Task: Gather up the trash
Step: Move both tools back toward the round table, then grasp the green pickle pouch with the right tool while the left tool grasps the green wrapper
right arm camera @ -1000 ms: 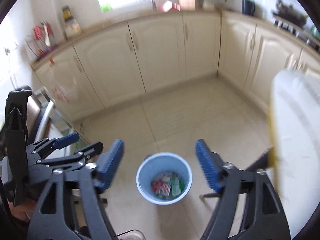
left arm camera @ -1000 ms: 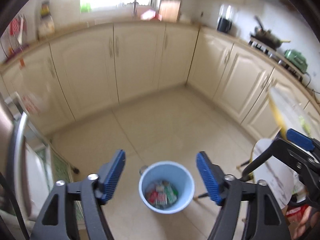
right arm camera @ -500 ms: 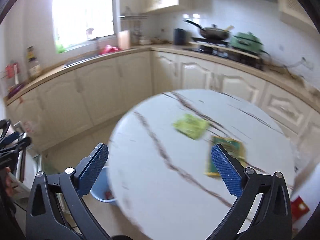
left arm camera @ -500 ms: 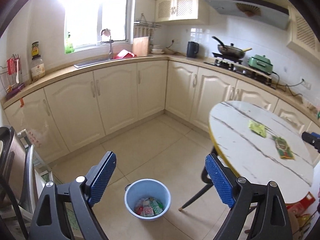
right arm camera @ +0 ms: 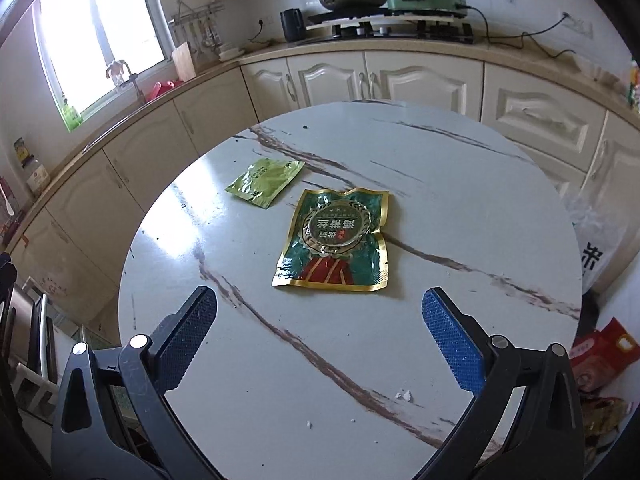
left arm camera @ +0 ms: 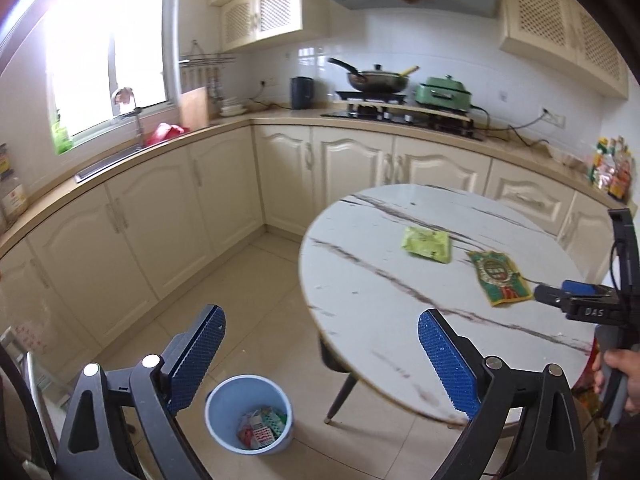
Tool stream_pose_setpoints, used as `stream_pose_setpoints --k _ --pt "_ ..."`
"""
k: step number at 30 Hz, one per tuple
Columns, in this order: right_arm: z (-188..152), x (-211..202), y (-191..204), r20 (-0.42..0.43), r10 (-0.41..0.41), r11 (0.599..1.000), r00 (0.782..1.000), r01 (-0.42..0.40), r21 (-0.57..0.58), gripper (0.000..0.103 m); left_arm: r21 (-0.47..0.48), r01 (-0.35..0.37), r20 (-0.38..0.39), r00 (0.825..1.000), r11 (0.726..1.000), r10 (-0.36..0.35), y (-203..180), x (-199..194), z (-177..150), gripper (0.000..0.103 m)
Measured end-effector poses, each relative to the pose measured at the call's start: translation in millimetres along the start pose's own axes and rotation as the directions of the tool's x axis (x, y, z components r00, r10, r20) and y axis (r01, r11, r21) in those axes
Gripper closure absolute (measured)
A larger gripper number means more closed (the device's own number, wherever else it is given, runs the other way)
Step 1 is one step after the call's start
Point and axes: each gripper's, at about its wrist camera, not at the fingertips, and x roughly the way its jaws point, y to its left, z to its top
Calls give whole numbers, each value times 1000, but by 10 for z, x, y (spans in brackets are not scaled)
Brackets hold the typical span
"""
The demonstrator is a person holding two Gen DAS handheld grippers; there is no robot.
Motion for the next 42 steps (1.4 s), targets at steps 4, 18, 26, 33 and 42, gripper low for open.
stream_pose_setpoints --k 4,18,26,33,42 --pt "64 133 -65 -22 -2 1000 1000 2 4 0 33 32 -25 999 999 -31 -150 349 262 8" --pt "343 815 -123 -147 -13 999 989 6 -42 0 99 101 -140 986 990 -87 -677 1557 683 8" --pt "318 946 105 -184 -82 987 980 54 -151 0 88 121 -174 979 989 -104 -710 1917 681 8" --pt "302 987 157 -180 -117 977 977 81 -199 1 95 129 -166 980 987 -112 -705 1873 592 8" --pt "293 854 94 -162 -114 977 980 80 -200 31 92 146 -177 976 985 -128 -666 1803 495 8"
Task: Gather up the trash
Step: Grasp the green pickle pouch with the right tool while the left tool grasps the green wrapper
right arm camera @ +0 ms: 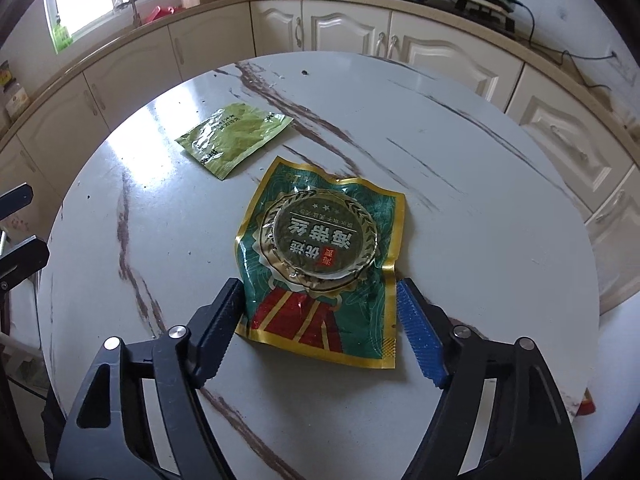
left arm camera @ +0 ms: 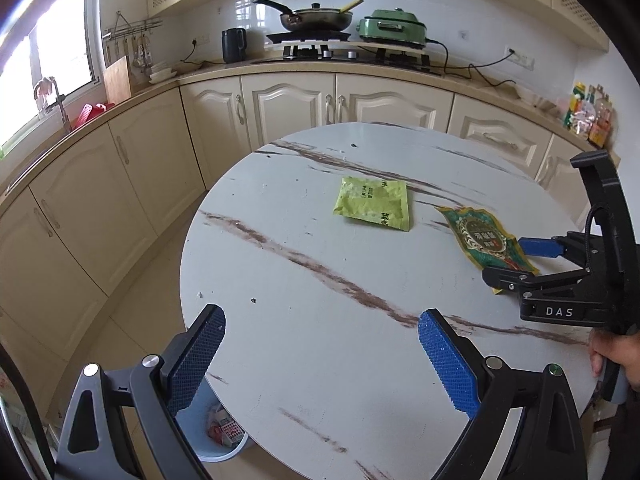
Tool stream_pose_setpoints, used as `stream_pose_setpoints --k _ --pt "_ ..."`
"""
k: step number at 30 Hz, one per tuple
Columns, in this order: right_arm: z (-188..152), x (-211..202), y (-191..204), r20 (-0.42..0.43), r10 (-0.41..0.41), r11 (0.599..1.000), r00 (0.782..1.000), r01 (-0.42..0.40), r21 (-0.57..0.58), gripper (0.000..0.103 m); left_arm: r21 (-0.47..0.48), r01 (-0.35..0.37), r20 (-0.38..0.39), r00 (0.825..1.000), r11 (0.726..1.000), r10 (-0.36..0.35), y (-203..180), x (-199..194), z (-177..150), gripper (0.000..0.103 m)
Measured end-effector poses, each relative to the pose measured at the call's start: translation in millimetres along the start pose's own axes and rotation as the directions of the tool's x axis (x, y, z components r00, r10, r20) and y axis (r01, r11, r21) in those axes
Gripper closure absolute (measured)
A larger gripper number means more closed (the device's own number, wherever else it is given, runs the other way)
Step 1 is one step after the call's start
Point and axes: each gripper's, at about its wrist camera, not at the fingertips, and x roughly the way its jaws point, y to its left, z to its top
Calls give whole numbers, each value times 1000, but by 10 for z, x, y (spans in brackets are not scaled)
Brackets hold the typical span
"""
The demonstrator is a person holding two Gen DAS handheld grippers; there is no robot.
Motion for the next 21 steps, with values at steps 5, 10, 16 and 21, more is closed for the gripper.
stream_pose_setpoints --k 5,10,16,21 --pt "-21 -37 45 20 -24 999 1000 24 -21 38 8 4 -5 1000 1000 -4 10 -40 -4 8" --pt "-26 -63 85 22 -43 998 999 44 -36 49 -1 19 -18 1000 1000 -19 56 -48 -40 8" --pt "-74 -125 154 52 -50 996 997 54 -71 71 -3 25 -31 999 1000 -25 63 -40 -52 8" --pt "-98 -153 102 66 -16 998 998 20 -55 90 -1 39 -37 999 999 -39 61 -23 -33 8"
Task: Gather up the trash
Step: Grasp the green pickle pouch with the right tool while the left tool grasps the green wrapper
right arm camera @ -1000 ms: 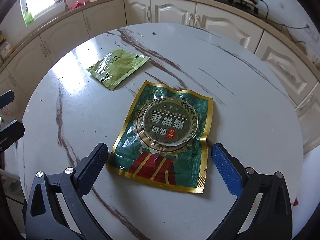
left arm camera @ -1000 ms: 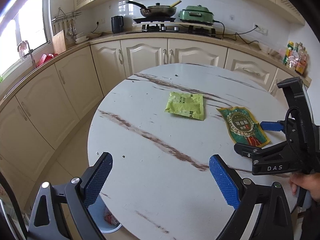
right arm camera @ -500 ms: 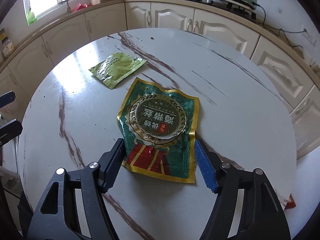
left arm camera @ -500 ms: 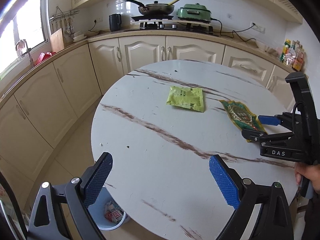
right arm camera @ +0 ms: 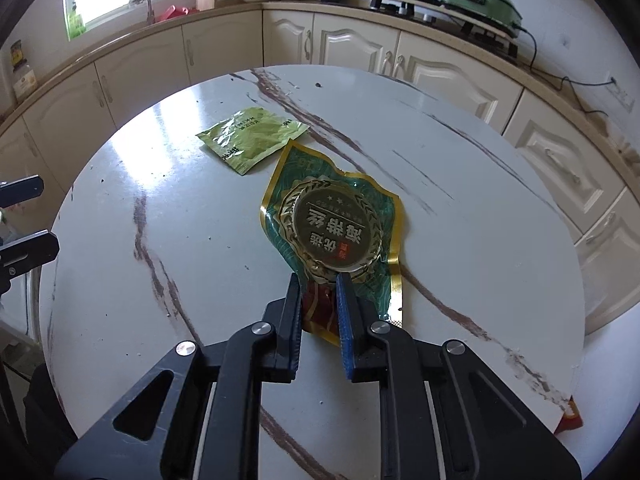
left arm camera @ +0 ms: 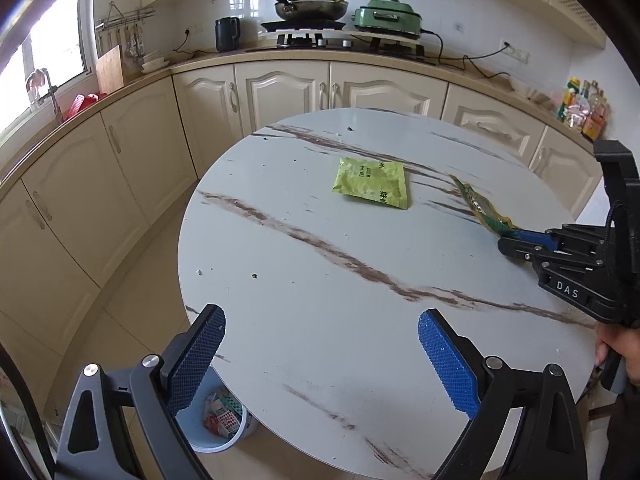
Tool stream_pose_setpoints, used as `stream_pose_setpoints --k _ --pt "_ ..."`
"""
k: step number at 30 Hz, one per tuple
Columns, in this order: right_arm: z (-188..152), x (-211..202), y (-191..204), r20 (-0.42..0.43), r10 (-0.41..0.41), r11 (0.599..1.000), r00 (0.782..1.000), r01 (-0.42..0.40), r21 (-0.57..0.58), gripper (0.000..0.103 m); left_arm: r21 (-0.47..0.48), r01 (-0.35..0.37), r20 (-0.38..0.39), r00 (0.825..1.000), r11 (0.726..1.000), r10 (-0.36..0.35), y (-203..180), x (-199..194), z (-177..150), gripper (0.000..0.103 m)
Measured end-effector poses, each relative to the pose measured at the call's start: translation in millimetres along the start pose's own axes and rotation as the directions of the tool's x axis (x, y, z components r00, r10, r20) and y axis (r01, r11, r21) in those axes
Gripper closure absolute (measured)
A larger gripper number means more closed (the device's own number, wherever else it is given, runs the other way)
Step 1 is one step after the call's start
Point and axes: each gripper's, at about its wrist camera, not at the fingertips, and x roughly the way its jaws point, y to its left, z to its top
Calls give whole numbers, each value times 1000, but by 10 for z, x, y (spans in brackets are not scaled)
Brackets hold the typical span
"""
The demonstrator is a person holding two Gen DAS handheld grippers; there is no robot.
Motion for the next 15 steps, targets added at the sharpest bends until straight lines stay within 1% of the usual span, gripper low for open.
stream_pose_setpoints --k 3,5,7,10,12,14,15 --pt "-11 -97 -86 51 42 999 998 -44 31 96 11 -4 -1 1000 1000 4 -22 36 45 8" --pt "3 -152 -176 73 73 995 995 -77 58 98 14 -2 -4 1000 1000 2 -56 78 90 8" --pt "27 -193 -267 91 89 992 992 -96 80 98 23 16 -8 1000 1000 -16 -87 155 168 8" --pt "76 -212 -356 112 114 987 987 -125 98 99 44 -3 -21 1000 999 4 -152 314 351 8" --pt "118 -193 -424 134 137 981 982 -153 116 99 62 13 -33 999 998 -11 -209 468 503 7" --pt "170 -148 -480 140 149 978 979 -166 126 99 72 -9 -55 998 997 13 -257 647 646 7" --pt "195 -121 -501 143 158 976 977 -176 129 99 87 1 -56 998 996 4 -285 722 712 7"
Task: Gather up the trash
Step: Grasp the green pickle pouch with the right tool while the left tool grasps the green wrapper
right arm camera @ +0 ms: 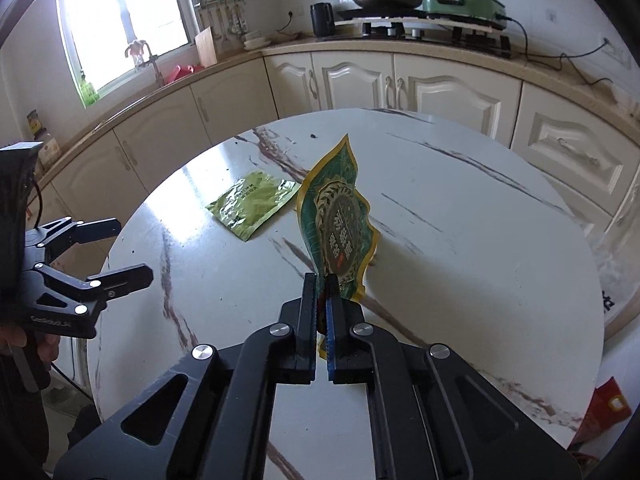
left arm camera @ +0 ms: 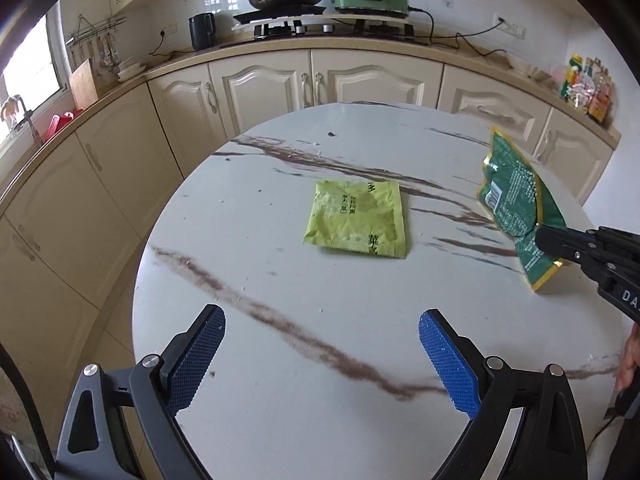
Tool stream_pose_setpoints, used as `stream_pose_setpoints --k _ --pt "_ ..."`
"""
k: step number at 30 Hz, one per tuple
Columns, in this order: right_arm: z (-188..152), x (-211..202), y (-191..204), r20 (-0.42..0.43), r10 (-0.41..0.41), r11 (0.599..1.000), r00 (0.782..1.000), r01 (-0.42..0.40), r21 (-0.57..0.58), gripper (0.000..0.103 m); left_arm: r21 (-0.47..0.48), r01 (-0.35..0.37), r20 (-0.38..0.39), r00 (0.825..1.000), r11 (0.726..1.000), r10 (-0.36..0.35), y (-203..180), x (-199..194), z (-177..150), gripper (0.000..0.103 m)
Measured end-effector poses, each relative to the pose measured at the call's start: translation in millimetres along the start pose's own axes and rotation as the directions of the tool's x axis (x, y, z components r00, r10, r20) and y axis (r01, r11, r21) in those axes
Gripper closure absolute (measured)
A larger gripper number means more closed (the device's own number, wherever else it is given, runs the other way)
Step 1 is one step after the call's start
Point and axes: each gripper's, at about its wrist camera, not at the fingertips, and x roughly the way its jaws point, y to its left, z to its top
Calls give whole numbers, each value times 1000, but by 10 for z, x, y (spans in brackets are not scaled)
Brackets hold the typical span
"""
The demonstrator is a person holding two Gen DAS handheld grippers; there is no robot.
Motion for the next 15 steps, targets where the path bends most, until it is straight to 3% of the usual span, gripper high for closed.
stream_pose_setpoints --k 3,8,12,14,15 --pt "86 114 -66 -4 32 999 999 -32 13 99 12 33 -26 999 999 -33 -15 259 228 7" --pt "216 285 -95 -15 55 998 998 -55 10 99 26 7 -82 997 1000 -4 -38 703 516 8" --pt "295 384 -106 -23 80 997 996 -80 14 98 19 31 -108 994 999 -28 -58 916 638 11" --pt "316 424 -110 -25 86 996 996 -85 17 98 10 73 -95 993 997 -71 -63 937 679 28" --pt "325 442 -113 -25 89 996 996 -88 18 98 15 72 -89 994 997 -70 -64 938 689 29"
